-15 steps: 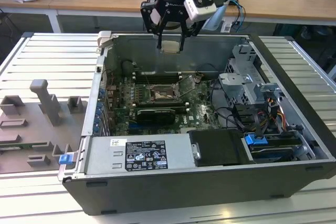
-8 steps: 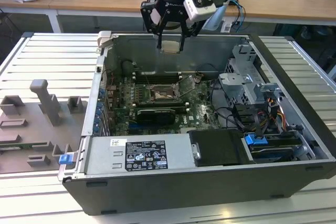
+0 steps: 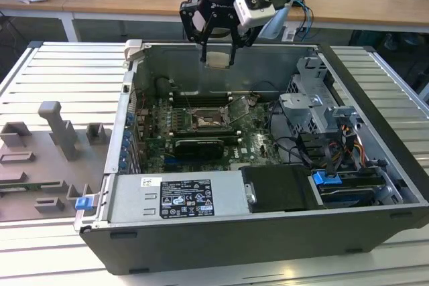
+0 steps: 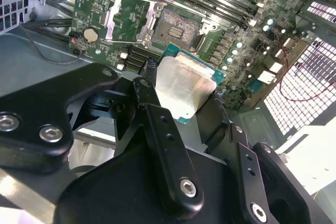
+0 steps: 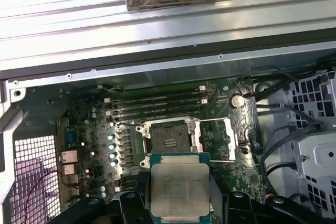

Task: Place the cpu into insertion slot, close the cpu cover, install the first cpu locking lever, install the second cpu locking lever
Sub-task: 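Place the cpu into insertion slot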

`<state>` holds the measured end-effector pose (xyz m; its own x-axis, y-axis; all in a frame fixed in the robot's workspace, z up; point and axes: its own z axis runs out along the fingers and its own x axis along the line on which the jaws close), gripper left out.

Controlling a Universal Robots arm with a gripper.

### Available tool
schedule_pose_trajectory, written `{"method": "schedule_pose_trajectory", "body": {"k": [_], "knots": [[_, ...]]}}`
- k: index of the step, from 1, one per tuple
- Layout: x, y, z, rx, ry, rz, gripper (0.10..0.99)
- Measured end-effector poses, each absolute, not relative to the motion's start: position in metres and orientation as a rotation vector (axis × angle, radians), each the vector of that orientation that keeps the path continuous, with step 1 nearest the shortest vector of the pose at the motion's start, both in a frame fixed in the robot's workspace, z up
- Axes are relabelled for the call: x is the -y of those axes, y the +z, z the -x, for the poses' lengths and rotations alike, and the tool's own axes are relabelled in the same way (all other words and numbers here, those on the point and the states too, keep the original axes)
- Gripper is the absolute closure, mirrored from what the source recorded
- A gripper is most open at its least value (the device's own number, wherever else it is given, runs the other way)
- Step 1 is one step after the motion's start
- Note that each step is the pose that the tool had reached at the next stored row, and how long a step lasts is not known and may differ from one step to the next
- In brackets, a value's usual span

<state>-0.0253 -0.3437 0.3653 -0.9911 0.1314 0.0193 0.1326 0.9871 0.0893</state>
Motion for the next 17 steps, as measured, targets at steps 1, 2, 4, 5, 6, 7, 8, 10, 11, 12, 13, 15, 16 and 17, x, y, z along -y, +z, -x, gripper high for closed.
{"method": "schedule_pose_trajectory", "body": {"k": [1, 2, 4, 5, 6, 7, 8, 10, 11, 12, 13, 15, 16, 17], "knots": [[0.3437, 0.3653, 0.0253, 3.118, -0.142, 0.209, 0.545], [0.3437, 0.3653, 0.0253, 3.118, -0.142, 0.211, 0.545], [0.3437, 0.3653, 0.0253, 3.118, -0.142, 0.221, 0.545], [0.3437, 0.3653, 0.0253, 3.117, -0.142, 0.225, 0.545], [0.3437, 0.3653, 0.0253, 3.117, -0.142, 0.227, 0.545], [0.3437, 0.3653, 0.0253, 3.117, -0.142, 0.229, 0.545], [0.3437, 0.3653, 0.0253, 3.117, -0.142, 0.232, 0.545], [0.3437, 0.3653, 0.0253, 3.117, -0.142, 0.236, 0.545], [0.3437, 0.3653, 0.0253, 3.117, -0.142, 0.241, 0.545], [0.3437, 0.3653, 0.0253, 3.117, -0.142, 0.244, 0.545], [0.3437, 0.3653, 0.0253, 3.116, -0.142, 0.246, 0.545], [0.3437, 0.3653, 0.0253, 3.116, -0.142, 0.251, 0.545], [0.3437, 0.3653, 0.0253, 3.116, -0.142, 0.253, 0.545], [0.3437, 0.3653, 0.0253, 3.116, -0.142, 0.256, 0.545]]}}
